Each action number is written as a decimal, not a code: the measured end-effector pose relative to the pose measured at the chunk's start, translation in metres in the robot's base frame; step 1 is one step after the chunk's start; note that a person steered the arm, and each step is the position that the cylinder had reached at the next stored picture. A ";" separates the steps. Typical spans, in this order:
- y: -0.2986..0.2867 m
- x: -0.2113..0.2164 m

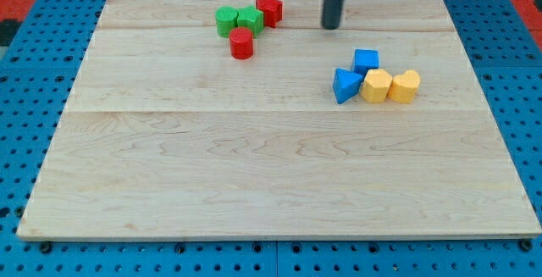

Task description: Nudge the blue cube blue triangle and yellow hexagon a bit down

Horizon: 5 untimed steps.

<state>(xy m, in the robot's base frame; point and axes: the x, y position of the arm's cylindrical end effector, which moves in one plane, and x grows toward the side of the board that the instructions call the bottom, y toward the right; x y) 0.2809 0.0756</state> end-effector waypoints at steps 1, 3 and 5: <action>0.040 0.041; 0.070 0.062; -0.016 0.153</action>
